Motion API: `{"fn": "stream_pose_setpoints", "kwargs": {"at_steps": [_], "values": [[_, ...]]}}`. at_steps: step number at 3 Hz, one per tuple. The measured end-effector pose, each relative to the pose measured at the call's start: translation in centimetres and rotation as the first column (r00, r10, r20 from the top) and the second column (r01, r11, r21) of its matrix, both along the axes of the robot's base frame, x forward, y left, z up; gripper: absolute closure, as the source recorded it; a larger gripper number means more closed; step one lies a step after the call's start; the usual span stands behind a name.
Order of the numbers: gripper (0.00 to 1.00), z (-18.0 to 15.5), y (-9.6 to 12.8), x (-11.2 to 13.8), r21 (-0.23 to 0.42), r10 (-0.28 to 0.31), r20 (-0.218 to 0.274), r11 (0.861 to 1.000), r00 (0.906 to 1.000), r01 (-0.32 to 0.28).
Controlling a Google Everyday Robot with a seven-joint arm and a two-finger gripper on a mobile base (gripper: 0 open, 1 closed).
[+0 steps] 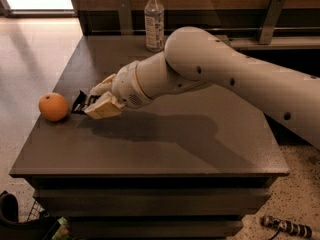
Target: Move rxbar chocolate near orange
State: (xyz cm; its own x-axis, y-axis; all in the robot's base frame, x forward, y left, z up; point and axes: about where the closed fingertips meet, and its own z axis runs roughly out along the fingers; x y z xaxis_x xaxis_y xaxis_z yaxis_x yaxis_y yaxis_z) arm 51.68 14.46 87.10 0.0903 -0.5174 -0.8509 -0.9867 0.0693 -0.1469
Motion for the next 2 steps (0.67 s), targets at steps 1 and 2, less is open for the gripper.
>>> {"fn": "stream_pose_setpoints", "kwargs": {"at_steps": [1, 2], "values": [[0.00, 0.06, 0.26, -0.20, -0.001, 0.005, 0.001, 1.000, 1.0000, -0.005], [0.00, 0.06, 0.26, -0.20, -0.001, 0.005, 0.001, 1.000, 1.0000, -0.005]]}}
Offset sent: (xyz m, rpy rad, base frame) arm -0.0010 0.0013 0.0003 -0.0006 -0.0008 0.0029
